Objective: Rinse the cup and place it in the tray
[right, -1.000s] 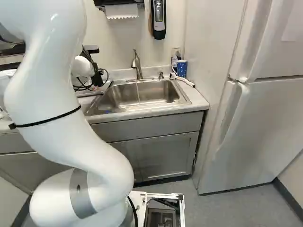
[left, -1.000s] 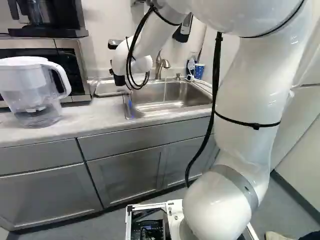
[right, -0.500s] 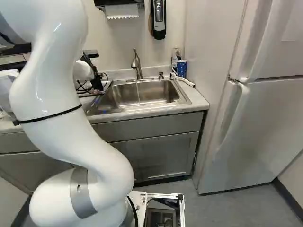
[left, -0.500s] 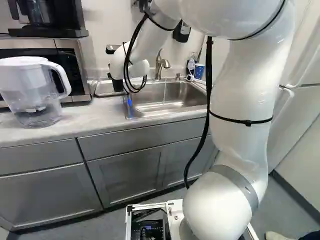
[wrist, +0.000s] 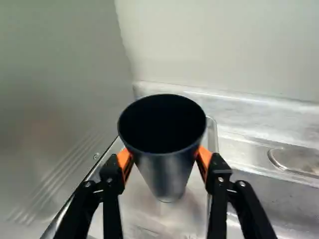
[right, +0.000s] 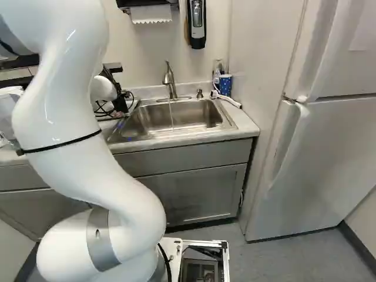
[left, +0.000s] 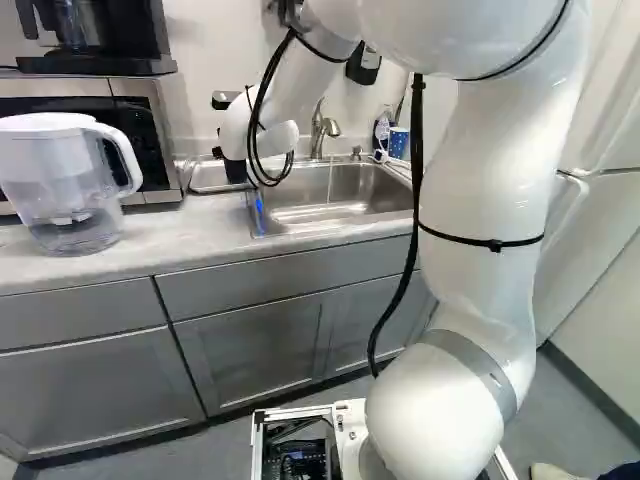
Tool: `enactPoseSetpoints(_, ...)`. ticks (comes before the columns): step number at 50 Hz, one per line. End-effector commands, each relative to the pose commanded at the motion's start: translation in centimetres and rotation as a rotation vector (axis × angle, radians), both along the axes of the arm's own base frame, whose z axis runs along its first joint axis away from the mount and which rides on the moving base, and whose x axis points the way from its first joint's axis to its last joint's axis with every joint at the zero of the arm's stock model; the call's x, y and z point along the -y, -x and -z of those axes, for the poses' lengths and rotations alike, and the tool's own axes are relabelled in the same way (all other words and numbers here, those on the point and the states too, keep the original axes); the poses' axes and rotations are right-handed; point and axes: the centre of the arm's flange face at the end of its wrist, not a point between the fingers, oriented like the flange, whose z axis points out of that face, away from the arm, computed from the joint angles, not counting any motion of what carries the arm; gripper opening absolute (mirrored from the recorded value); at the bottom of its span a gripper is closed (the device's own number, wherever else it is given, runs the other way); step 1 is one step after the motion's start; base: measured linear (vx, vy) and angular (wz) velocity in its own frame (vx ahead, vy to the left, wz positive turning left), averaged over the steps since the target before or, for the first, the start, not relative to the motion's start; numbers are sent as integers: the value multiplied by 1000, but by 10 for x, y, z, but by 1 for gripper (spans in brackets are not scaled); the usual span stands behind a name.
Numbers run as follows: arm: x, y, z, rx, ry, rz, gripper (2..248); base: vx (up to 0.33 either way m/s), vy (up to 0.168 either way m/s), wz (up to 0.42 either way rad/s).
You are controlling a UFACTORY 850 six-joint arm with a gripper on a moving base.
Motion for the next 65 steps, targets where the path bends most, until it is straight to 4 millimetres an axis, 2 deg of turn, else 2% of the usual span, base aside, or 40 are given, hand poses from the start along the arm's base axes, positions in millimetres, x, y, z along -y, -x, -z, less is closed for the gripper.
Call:
enactPoseSetpoints(1,0,0,0,0,0,0,181,0,0,0)
enactPoseSetpoints(5,0,0,0,0,0,0,181,0,0,0)
enactPoseSetpoints(6,0,0,0,0,0,0,216,0,0,0)
enactPoseSetpoints(10,0,0,-2,3,-2,0,216,0,0,0)
enactPoseSetpoints(11,0,0,-3,4,-2,0,246,0,0,0)
enactPoseSetpoints(65,6,9,-58,53,-27,4,247,0,0,0)
